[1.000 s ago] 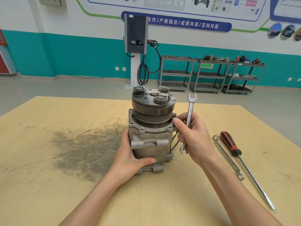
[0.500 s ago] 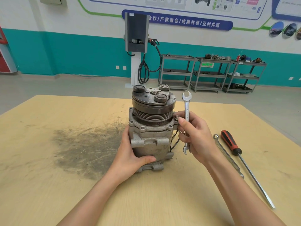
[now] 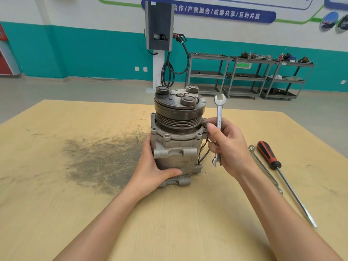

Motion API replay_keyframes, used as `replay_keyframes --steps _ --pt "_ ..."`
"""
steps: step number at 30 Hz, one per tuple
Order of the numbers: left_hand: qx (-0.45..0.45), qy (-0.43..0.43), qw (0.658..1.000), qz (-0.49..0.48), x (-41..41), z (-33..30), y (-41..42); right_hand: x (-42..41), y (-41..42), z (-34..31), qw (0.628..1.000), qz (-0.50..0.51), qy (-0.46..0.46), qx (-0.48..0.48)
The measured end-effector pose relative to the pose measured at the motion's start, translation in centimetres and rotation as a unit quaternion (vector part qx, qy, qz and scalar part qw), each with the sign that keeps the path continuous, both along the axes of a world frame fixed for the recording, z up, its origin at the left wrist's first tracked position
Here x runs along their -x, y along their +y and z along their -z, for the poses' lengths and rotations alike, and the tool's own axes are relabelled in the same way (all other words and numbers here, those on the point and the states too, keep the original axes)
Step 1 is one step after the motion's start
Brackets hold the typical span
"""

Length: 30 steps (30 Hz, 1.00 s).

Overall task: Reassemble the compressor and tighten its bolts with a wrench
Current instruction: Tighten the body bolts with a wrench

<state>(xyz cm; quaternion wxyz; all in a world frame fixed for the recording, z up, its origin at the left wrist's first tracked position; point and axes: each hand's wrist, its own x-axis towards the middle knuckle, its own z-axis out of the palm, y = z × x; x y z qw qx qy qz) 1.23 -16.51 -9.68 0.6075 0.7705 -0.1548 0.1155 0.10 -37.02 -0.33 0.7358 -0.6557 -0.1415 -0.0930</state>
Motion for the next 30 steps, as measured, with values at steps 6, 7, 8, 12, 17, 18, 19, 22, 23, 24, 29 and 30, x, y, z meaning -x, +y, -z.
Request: replay_keyframes --steps 6,7,8,12,17,18,19,22,23,24,29,30 --pt "0.001 0.002 1.000 -0.005 0.02 -0.01 -0.11 -0.10 0.32 0.07 1.000 0.012 0.006 -0.016" --pt "0.001 0.003 1.000 -0.005 0.01 0.00 -0.10 -0.09 0.25 0.08 1.000 0.004 0.002 -0.018" --pt "0.000 0.003 1.000 -0.004 -0.02 0.02 -0.10 -0.12 0.18 0.13 1.000 0.001 0.001 -0.018" --pt "-0.002 0.002 1.000 -0.004 -0.01 0.05 -0.09 -0.05 0.23 0.08 1.000 0.010 -0.001 -0.008" --pt "0.000 0.001 1.000 -0.005 -0.05 0.10 -0.12 -0.04 0.59 0.05 0.999 0.024 0.010 -0.023" --pt "0.001 0.003 1.000 -0.004 -0.08 0.11 -0.12 -0.04 0.49 0.08 1.000 0.015 0.007 -0.021" --pt "0.002 0.004 1.000 -0.003 -0.09 0.12 -0.11 -0.02 0.38 0.07 1.000 0.006 0.005 -0.020" --pt "0.006 0.007 1.000 -0.001 -0.10 0.16 -0.11 0.07 0.22 0.00 1.000 0.003 0.005 -0.012" --pt "0.008 0.006 1.000 0.000 -0.08 0.14 -0.11 0.11 0.31 -0.03 1.000 0.009 0.006 -0.009" --pt "0.009 0.005 1.000 0.001 -0.07 0.11 -0.11 0.12 0.42 -0.05 1.000 0.014 0.009 -0.008" --pt "0.009 0.002 1.000 0.001 -0.10 0.09 -0.15 0.04 0.53 0.04 0.999 0.023 0.015 -0.025" --pt "0.009 0.002 1.000 0.001 -0.10 0.09 -0.14 0.06 0.44 0.05 0.999 0.011 0.011 -0.028"
